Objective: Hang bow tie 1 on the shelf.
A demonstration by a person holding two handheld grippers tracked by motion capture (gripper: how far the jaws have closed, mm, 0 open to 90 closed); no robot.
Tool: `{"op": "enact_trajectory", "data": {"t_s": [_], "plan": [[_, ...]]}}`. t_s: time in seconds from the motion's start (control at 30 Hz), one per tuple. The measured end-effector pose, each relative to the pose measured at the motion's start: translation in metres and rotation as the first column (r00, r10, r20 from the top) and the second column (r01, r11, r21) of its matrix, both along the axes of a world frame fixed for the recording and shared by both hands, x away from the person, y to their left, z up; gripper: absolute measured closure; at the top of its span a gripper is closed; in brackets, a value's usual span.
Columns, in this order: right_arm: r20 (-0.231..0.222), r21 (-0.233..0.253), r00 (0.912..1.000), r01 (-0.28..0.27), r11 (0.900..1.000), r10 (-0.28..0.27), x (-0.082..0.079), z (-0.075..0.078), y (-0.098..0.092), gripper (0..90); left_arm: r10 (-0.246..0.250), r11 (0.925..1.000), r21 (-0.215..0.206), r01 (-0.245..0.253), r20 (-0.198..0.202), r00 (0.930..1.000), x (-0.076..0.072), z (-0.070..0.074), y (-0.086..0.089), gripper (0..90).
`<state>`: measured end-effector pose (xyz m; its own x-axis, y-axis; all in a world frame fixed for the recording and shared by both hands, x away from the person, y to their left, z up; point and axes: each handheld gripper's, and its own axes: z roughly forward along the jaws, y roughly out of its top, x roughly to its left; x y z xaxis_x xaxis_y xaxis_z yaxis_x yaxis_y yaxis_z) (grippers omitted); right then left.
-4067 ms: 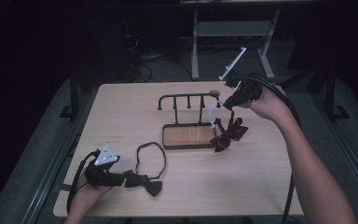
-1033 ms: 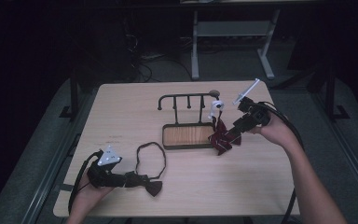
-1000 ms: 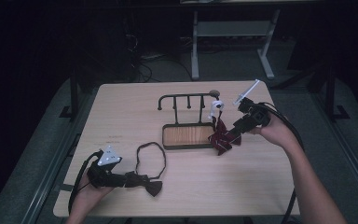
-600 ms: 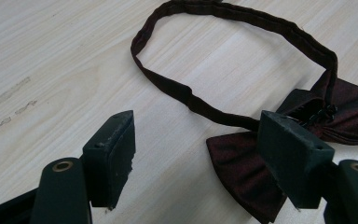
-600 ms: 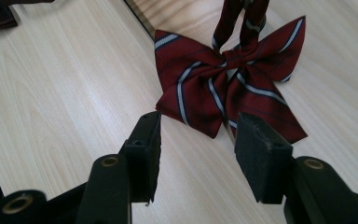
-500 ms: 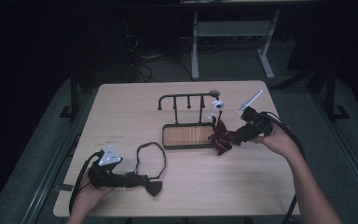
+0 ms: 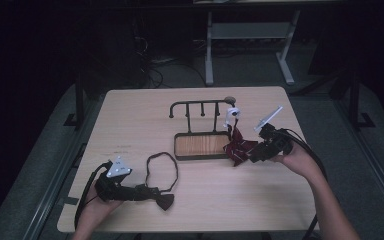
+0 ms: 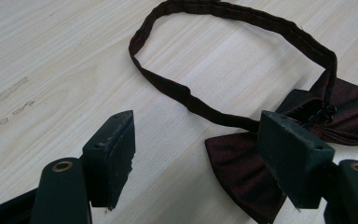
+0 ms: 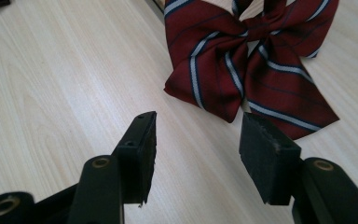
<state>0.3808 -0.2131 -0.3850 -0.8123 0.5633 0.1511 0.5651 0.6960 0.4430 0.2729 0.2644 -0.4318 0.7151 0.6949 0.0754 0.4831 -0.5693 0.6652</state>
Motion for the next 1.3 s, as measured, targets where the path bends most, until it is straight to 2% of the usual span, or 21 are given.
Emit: {"op": "enact_trajectory", "data": {"t_s": [0.43, 0.7, 0.8, 1.03, 1.3], "plan": [[0.001, 0.01, 1.0, 0.008, 1.0, -0.008, -0.014, -0.01, -0.001, 44.0, 0.001, 1.0, -0.005, -0.001, 0.0, 1.0, 0.0, 0.0, -0.001, 28.6], [-0.003, 0.0, 1.0, 0.004, 1.0, -0.004, -0.024, -0.017, -0.002, 42.5, 0.005, 0.9999, -0.011, -0.005, -0.007, 1.0, 0.0, 0.0, -0.001, 28.8], [0.001, 0.009, 1.0, 0.006, 1.0, -0.006, -0.029, -0.02, -0.004, 42.1, -0.007, 1.0, 0.0, 0.007, -0.003, 1.0, 0.001, 0.0, -0.001, 29.1], [0.013, 0.011, 0.9999, 0.004, 1.0, -0.004, -0.038, -0.024, -0.006, 41.2, -0.002, 0.9999, -0.01, 0.002, -0.011, 0.9999, 0.002, 0.002, -0.002, 29.9], [0.013, 0.036, 0.9998, 0.011, 0.999, -0.011, -0.048, -0.031, -0.01, 40.9, -0.012, 0.9999, -0.002, 0.012, -0.011, 0.9999, 0.005, 0.004, -0.003, 30.9]]}}
